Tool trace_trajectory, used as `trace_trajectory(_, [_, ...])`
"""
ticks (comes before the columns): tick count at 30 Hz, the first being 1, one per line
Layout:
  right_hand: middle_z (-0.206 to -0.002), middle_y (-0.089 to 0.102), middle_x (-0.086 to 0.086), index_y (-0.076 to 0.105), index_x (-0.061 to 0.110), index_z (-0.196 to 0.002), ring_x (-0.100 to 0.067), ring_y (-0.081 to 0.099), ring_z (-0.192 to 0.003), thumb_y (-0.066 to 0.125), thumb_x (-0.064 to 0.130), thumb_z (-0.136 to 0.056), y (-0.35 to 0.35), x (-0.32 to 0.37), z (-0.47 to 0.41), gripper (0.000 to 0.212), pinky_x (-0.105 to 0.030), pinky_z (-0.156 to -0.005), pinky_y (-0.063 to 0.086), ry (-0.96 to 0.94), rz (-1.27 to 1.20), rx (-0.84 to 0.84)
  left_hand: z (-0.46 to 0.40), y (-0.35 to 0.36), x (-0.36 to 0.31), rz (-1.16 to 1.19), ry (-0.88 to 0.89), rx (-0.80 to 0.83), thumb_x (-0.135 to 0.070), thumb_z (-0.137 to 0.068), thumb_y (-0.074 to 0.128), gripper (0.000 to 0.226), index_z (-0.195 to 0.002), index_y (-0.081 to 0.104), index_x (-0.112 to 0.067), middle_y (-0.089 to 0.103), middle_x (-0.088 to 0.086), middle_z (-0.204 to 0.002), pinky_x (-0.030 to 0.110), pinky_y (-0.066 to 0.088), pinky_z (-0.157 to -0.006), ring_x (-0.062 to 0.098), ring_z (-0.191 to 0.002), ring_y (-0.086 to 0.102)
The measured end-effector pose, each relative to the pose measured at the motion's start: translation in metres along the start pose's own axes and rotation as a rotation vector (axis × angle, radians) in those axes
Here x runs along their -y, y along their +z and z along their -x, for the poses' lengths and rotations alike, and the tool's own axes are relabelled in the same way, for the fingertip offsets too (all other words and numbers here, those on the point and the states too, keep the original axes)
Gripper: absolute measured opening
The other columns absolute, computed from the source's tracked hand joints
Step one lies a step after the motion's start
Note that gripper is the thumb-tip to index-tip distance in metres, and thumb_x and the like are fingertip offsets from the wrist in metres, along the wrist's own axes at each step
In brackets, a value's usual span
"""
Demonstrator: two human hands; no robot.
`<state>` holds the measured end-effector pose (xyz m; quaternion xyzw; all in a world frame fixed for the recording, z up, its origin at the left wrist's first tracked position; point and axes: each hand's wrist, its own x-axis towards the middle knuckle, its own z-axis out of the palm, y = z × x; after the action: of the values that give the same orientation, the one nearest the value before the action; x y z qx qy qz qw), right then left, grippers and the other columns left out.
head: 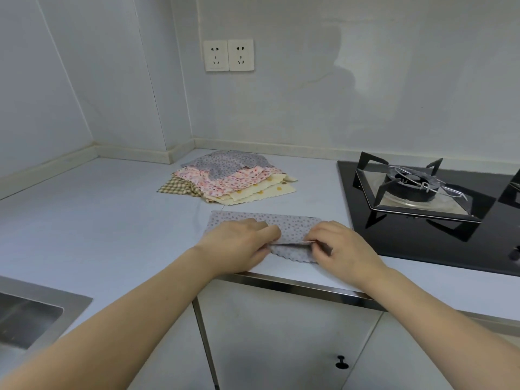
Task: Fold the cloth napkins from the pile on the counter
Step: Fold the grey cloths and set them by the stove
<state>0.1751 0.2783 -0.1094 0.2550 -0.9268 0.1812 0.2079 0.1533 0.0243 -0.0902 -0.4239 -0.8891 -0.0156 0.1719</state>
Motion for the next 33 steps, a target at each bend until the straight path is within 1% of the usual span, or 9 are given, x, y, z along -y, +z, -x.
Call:
trace_trajectory(4, [-0.081, 0.054, 0.01, 0.055, 0.016, -0.086, -0.01, 0.044, -0.076, 0.047, 0.001, -0.081, -0.005, 0.0, 0.002, 0.018, -0.025, -0.066, 0.037, -0.003, -0.002, 0.109, 0.011, 0.005, 0.008, -0.124, 0.151, 0.012, 0.004, -0.071, 0.065, 0.05, -0.108, 0.042, -0.021, 0.059, 0.005, -0.101, 0.037, 0.049, -0.048, 0.026, -0.078, 0.056])
trace_trajectory(8, [-0.08, 0.05, 0.011, 0.056, 0.015, -0.078, -0.004, 0.04, -0.076, 0.046, 0.002, -0.075, -0.009, 0.002, 0.006, 0.017, -0.018, -0.069, 0.034, -0.043, -0.073, 0.1, 0.014, 0.003, 0.009, -0.153, 0.185, -0.032, 0.003, -0.07, 0.06, 0.047, -0.109, 0.047, -0.02, 0.059, 0.007, -0.107, 0.035, 0.048, -0.046, 0.026, -0.08, 0.057])
trace_trajectory(10, [-0.087, 0.055, 0.01, 0.063, 0.017, -0.086, -0.004, 0.046, -0.082, 0.051, 0.021, -0.082, -0.01, 0.004, 0.008, 0.013, -0.02, -0.075, 0.041, -0.029, -0.076, 0.122, 0.012, 0.006, 0.01, -0.064, 0.119, -0.036, -0.004, -0.081, 0.049, 0.037, -0.113, 0.051, -0.022, 0.06, 0.003, -0.108, 0.036, 0.052, -0.053, 0.025, -0.085, 0.06])
trace_trajectory(13, [-0.105, 0.054, 0.014, 0.061, 0.024, -0.108, -0.004, 0.048, -0.096, 0.055, 0.064, -0.076, -0.012, 0.007, 0.01, 0.051, -0.02, -0.087, 0.041, -0.008, 0.014, 0.195, 0.006, 0.006, 0.007, 0.214, -0.112, -0.061, -0.016, -0.096, 0.045, 0.028, -0.117, 0.06, -0.026, 0.063, -0.004, -0.11, 0.037, 0.053, -0.075, 0.019, -0.098, 0.061])
trace_trajectory(15, [-0.111, 0.049, 0.016, 0.056, 0.028, -0.115, -0.003, 0.045, -0.101, 0.055, 0.074, -0.071, -0.012, 0.008, 0.008, 0.064, -0.019, -0.089, 0.039, 0.038, 0.016, 0.219, 0.002, 0.002, 0.003, 0.348, -0.269, -0.037, -0.015, -0.097, 0.043, 0.027, -0.114, 0.06, -0.028, 0.065, -0.005, -0.106, 0.038, 0.052, -0.079, 0.017, -0.093, 0.061])
trace_trajectory(18, [-0.108, 0.051, 0.012, 0.059, 0.023, -0.111, -0.007, 0.048, -0.099, 0.063, 0.055, -0.081, -0.008, 0.009, 0.005, 0.044, -0.024, -0.089, 0.043, 0.041, 0.024, 0.143, -0.002, -0.006, -0.003, 0.435, -0.399, 0.057, -0.016, -0.094, 0.046, 0.02, -0.106, 0.054, -0.029, 0.062, -0.001, -0.085, 0.044, 0.051, -0.071, 0.021, -0.075, 0.058])
trace_trajectory(22, [-0.098, 0.056, 0.006, 0.066, 0.015, -0.101, -0.01, 0.051, -0.09, 0.059, 0.024, -0.091, -0.01, 0.012, -0.001, 0.015, -0.032, -0.083, 0.047, 0.018, 0.028, 0.066, -0.002, -0.012, -0.006, 0.329, -0.374, 0.118, -0.023, -0.088, 0.054, 0.022, -0.109, 0.052, -0.027, 0.06, -0.006, -0.099, 0.032, 0.05, -0.074, 0.015, -0.085, 0.056])
trace_trajectory(28, [-0.113, 0.05, 0.01, 0.056, 0.024, -0.118, -0.01, 0.048, -0.102, 0.058, 0.067, -0.075, -0.02, 0.028, -0.002, 0.061, -0.025, -0.09, 0.041, 0.088, 0.132, 0.175, -0.002, -0.008, -0.007, 0.227, -0.335, 0.021, -0.021, -0.095, 0.047, 0.013, -0.105, 0.055, -0.023, 0.064, -0.004, -0.101, 0.036, 0.049, -0.074, 0.017, -0.088, 0.056])
trace_trajectory(33, [-0.111, 0.052, 0.008, 0.056, 0.02, -0.116, -0.013, 0.051, -0.098, 0.061, 0.055, -0.08, -0.014, 0.029, 0.0, 0.05, -0.029, -0.088, 0.043, 0.093, 0.172, 0.078, -0.011, -0.018, -0.01, 0.55, -0.53, -0.035, -0.023, -0.094, 0.058, 0.008, -0.089, 0.064, -0.023, 0.066, -0.006, -0.084, 0.026, 0.049, -0.067, 0.011, -0.076, 0.06])
